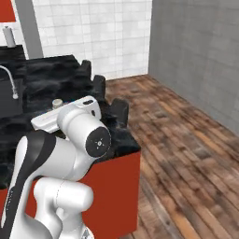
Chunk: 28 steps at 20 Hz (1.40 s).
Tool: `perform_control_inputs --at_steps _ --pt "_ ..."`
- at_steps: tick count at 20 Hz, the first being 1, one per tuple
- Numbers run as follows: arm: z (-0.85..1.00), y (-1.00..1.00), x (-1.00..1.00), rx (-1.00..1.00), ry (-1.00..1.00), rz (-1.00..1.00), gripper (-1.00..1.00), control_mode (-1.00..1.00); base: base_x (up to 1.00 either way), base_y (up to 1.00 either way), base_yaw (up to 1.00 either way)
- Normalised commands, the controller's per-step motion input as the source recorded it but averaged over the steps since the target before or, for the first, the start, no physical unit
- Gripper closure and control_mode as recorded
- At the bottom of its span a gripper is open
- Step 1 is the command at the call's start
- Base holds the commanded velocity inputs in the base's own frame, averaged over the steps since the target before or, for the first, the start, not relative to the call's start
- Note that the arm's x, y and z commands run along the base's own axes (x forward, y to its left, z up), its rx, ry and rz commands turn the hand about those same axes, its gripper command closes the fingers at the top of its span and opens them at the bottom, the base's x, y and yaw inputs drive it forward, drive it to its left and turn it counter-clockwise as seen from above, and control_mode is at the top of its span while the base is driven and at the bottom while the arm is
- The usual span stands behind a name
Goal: Retrieve the shaker from the cabinet and place it next the steak on a plate on the dining table.
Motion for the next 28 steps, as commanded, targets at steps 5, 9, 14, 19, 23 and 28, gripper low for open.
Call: perform_control_inputs --at_steps 5,9,14,19,23,28 --pt "0.0 0.0 0.0 0.0 0.0 0.0 1.0 1.0 1.0 -0.25 0.61" --pt "0.0 0.0 0.0 0.0 0.0 0.0 1.0 1.0 1.0 -0.56 0.55" --pt "0.0 0.0 0.0 0.0 0.0 0.0 1.0 1.0 0.75 -1.0 0.36" --pt "0.0 0.0 0.0 0.0 0.0 0.0 1.0 1.0 0.33 -1.0 0.33" --pt "0.0 0.0 0.0 0.0 0.0 0.0 1.0 1.0 0.28 -1.0 0.32" --pt "0.0 0.0 0.0 0.0 0.0 0.0 1.0 1.0 0.54 -0.99 0.33"
